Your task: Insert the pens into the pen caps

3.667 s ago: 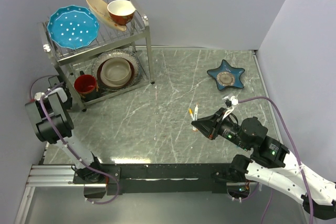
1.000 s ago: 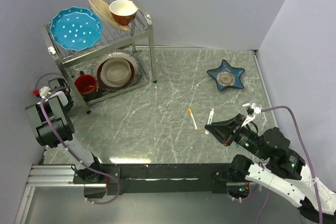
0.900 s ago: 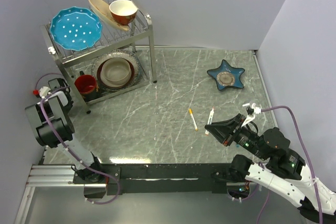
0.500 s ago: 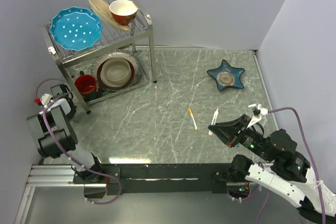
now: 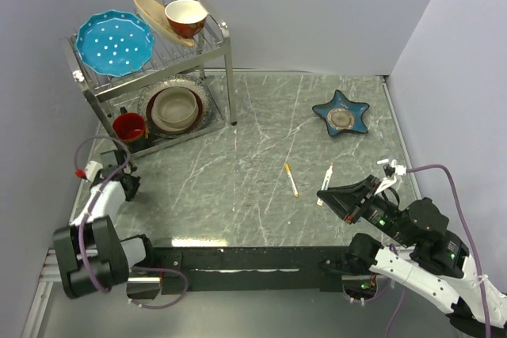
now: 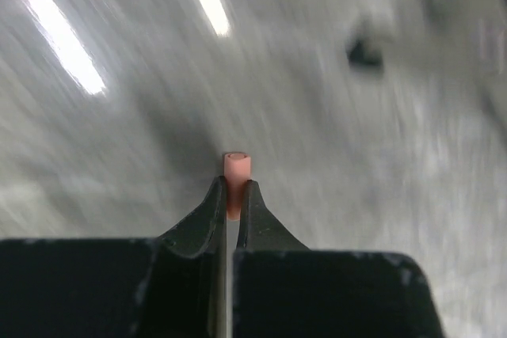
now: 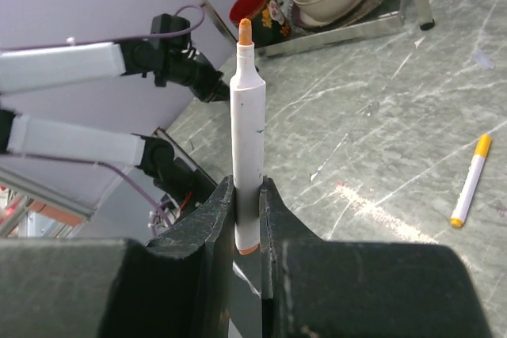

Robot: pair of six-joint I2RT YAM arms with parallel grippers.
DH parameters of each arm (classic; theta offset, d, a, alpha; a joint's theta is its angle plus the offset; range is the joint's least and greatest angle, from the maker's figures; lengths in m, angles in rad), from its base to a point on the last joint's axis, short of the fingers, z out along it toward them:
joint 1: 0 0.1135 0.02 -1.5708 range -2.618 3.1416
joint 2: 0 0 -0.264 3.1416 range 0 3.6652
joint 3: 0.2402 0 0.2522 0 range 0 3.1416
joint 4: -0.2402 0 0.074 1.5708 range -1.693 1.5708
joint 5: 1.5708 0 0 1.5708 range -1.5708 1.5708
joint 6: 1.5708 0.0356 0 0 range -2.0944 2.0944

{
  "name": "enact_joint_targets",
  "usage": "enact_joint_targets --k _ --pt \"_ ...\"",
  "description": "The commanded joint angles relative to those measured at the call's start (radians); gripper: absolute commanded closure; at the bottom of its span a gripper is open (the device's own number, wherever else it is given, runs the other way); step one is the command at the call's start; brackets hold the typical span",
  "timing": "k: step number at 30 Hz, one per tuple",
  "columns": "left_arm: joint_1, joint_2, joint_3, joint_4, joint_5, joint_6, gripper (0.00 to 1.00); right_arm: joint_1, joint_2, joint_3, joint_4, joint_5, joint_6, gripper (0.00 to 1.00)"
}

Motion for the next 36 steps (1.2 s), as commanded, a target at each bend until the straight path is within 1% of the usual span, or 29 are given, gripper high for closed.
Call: enact_joint_targets --k 1,3,5,10,12,13,15,17,18,20,21,22,23,24,25,26,28,31,32,35,36 --pt "-0.104 -0.099 -0.022 -0.088 0.096 -0.038 0.99 0.004 0.081 -0.031 0.088 0.009 0.026 1.0" --pt "-0.119 -0.154 -0.031 -0.079 0.151 -0.062 0.99 0.004 0.14 -0.034 0.113 -0.017 0.033 1.0" --pt "-0.13 -0.195 -0.049 -0.019 0.222 -0.084 0.99 0.004 0.174 -0.04 0.131 -0.041 0.031 1.0" --pt "-0.222 -0.188 -0.068 0.021 0.219 -0.114 0.99 0.005 0.231 -0.087 0.193 -0.037 0.054 1.0" --pt "-0.276 -0.191 -0.078 0.067 0.231 -0.122 0.99 0.005 0.248 -0.127 0.258 -0.058 0.06 1.0" --pt "-0.287 -0.201 -0.083 0.099 0.259 -0.13 0.99 0.005 0.259 -0.143 0.289 -0.072 0.065 1.0" --pt "-0.392 -0.211 -0.092 0.182 0.296 -0.142 0.99 0.004 0.302 -0.19 0.38 -0.133 0.068 1.0" --pt "-0.455 -0.206 -0.082 0.228 0.322 -0.133 0.99 0.005 0.352 -0.231 0.461 -0.169 0.068 1.0" --pt "-0.542 -0.197 -0.044 0.23 0.325 -0.122 0.99 0.005 0.364 -0.247 0.488 -0.198 0.062 1.0" --pt "-0.628 -0.166 0.01 0.25 0.328 -0.104 0.99 0.005 0.395 -0.291 0.556 -0.216 0.047 1.0" --pt "-0.714 -0.166 0.017 0.312 0.331 -0.104 0.99 0.005 0.401 -0.307 0.576 -0.236 0.045 1.0" --pt "-0.754 -0.18 0.017 0.352 0.328 -0.11 0.99 0.004 0.406 -0.318 0.578 -0.244 0.045 1.0" --pt "-0.789 -0.192 0.01 0.41 0.313 -0.131 0.99 0.005 0.412 -0.34 0.634 -0.253 0.054 1.0" --pt "-0.854 -0.206 0.004 0.517 0.299 -0.143 0.99 0.005 0.417 -0.35 0.657 -0.265 0.057 1.0" --pt "-0.882 -0.23 -0.003 0.578 0.285 -0.15 0.99 0.007 0.423 -0.36 0.683 -0.299 0.063 1.0" --pt "-0.921 -0.24 -0.02 0.633 0.283 -0.166 0.99 0.007 0.437 -0.382 0.746 -0.316 0.075 1.0" --pt "-0.948 -0.235 -0.026 0.786 0.314 -0.174 0.99 0.007 0.472 -0.406 0.826 -0.347 0.091 1.0" --pt "-0.972 -0.2 0.001 0.91 0.375 -0.165 0.99 0.008 0.512 -0.402 0.875 -0.377 0.099 1.0" --pt "-0.991 -0.194 0.006 0.938 0.403 -0.165 0.99 0.007 0.533 -0.402 0.898 -0.377 0.102 1.0" --pt "-1.04 -0.192 -0.002 1.018 0.4 -0.167 0.99 0.008 0.553 -0.387 0.914 -0.373 0.105 1.0" --pt "-1.05 -0.198 0.001 1.014 0.392 -0.159 0.99 0.008 0.553 -0.387 0.927 -0.382 0.105 1.0"
